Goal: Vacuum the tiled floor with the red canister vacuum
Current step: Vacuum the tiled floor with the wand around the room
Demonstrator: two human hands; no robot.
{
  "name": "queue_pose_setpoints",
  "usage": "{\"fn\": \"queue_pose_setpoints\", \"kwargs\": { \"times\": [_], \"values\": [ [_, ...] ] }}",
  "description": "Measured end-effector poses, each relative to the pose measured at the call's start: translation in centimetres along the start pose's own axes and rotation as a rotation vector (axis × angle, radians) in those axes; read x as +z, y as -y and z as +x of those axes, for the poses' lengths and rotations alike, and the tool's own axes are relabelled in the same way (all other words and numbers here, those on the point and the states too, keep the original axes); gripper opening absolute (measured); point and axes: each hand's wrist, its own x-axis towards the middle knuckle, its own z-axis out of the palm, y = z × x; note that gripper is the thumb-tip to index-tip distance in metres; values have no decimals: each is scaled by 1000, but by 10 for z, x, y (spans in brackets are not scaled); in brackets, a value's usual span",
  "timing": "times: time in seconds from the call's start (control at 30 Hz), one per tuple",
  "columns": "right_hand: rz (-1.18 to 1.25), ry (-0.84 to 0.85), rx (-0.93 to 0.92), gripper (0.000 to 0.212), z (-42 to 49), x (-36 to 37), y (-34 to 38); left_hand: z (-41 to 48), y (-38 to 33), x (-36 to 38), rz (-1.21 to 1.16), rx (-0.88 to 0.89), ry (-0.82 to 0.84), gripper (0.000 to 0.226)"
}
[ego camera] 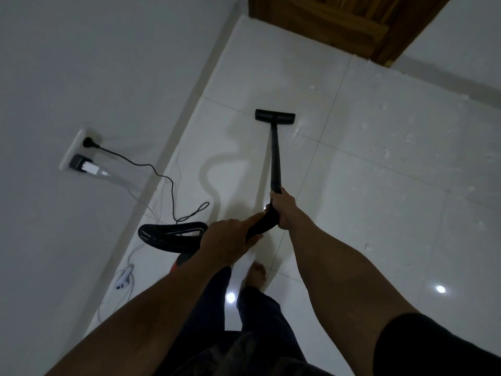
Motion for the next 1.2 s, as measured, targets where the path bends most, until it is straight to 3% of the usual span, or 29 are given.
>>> {"fn": "queue_pose_setpoints", "kwargs": {
  "times": [0.23, 0.47, 0.7, 0.97, 1.2],
  "values": [
    [42, -3, 12, 37, 28, 33, 55, 53, 43, -28, -9, 35, -28, 64],
    [89, -14, 7, 25, 60, 77, 110, 121, 104, -71, 41, 119, 105, 65],
    [123, -1, 17, 14, 94, 103, 175, 190, 139, -110, 62, 130, 138, 62],
    [159, -30, 13, 35, 155, 113, 259, 282, 151, -146, 1, 58, 140, 60],
    [153, -18, 29, 40, 206, 106, 326, 364, 152, -158, -25, 14, 182, 62]
  ]
}}
